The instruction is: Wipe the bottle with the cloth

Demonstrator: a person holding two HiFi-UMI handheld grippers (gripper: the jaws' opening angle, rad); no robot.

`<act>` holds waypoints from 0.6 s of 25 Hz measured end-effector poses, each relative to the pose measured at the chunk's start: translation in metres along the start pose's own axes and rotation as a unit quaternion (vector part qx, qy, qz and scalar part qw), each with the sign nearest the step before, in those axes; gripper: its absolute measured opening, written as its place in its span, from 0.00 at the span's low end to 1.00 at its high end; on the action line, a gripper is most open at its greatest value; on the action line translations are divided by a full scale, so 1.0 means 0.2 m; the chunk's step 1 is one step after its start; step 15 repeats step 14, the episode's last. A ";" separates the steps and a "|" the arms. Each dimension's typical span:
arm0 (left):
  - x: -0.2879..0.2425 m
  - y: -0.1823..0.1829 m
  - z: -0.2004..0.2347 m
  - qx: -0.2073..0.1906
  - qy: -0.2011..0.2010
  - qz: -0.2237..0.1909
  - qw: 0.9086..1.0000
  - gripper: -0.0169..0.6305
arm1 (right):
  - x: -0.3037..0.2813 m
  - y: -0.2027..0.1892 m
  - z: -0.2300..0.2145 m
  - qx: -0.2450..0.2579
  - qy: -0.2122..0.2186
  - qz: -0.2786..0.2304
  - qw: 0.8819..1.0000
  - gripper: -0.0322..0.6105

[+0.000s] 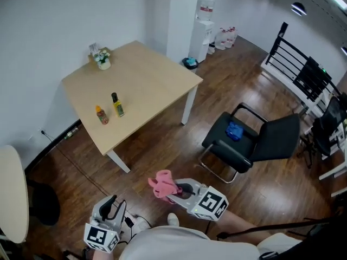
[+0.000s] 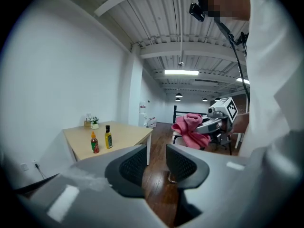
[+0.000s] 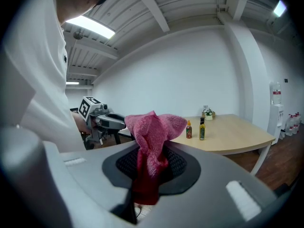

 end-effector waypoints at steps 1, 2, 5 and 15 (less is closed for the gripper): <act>0.01 0.00 -0.01 -0.001 0.001 0.000 1.000 0.24 | 0.00 0.00 0.00 0.000 0.003 0.000 1.000 0.18; 0.01 0.01 -0.01 -0.001 0.003 -0.002 1.000 0.24 | 0.00 0.00 0.00 0.001 0.006 0.000 1.000 0.18; 0.02 0.00 -0.04 0.000 0.008 -0.007 1.000 0.24 | 0.01 0.00 0.01 0.003 0.012 -0.002 1.000 0.18; 0.10 -0.02 -0.07 0.003 0.022 -0.018 1.000 0.24 | 0.02 0.01 0.07 0.011 0.016 -0.001 1.000 0.18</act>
Point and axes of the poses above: the fingertips, and each gripper's own axes: x backward along the fingers, z to its left, y out of its top, the point moved 6 cm from there along x, backward along the fingers, and after that the axes turned 8 degrees about x, right-handed, at the moved point
